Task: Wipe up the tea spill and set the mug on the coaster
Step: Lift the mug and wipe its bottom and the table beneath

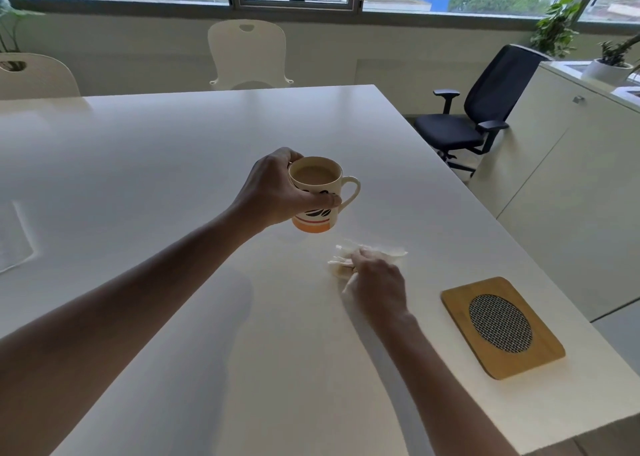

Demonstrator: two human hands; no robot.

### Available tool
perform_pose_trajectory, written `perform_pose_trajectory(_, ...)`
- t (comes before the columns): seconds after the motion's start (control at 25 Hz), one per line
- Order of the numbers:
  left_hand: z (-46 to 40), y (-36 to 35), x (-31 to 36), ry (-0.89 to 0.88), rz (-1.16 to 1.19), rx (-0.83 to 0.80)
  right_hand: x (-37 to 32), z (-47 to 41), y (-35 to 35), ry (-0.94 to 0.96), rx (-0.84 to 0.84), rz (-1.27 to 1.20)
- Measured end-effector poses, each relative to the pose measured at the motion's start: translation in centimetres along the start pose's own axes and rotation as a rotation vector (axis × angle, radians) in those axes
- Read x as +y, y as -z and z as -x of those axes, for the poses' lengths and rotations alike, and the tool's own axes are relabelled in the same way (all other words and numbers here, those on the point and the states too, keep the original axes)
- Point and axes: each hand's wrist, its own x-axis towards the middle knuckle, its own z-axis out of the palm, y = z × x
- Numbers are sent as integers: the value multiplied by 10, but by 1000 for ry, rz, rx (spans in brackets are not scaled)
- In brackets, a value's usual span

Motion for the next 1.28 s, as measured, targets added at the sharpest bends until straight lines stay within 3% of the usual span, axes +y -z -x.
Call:
perform_pose_trajectory(0.12, -2, 1, -3, -1, 0, 4, -38, 7, -10, -40, -37, 100)
perform_pose_trajectory(0.28, -3, 3, -5, -21, 0, 8, -55, 26, -2, 96, -131, 77)
perform_pose_trajectory(0.36, -4, 4, -6, -23, 9, 11, -45, 30, 15, 118, -249, -195)
perform_pose_trajectory(0.48, -4, 6, -6, -5, 21, 17, -5, 29, 43, -64, -598, -974)
perform_pose_trajectory(0.52, -5, 7, -7, 4, 23, 18, 12, 25, 51, -127, -643, -1192)
perform_pose_trajectory(0.6, -4, 9, -7, 10, 26, 25, 45, 13, 65, -209, -552, -1445)
perform_pose_trajectory(0.68, -3, 12, -8, 10, 30, 37, 75, -7, 74, -350, -307, -1595)
perform_pose_trajectory(0.76, -2, 13, -8, 7, 28, 46, 98, -30, 74, -437, -7, -1477)
perform_pose_trajectory(0.88, 1, 13, -7, 4, 17, 52, 103, -61, 54, -330, 304, -953)
perform_pose_trajectory(1.0, 4, 13, -7, -3, 6, 53, 83, -79, 28, -154, 269, -595)
perform_pose_trajectory(1.28, 5, 14, -6, -15, -21, 71, 36, -84, -11, -1, 93, -354)
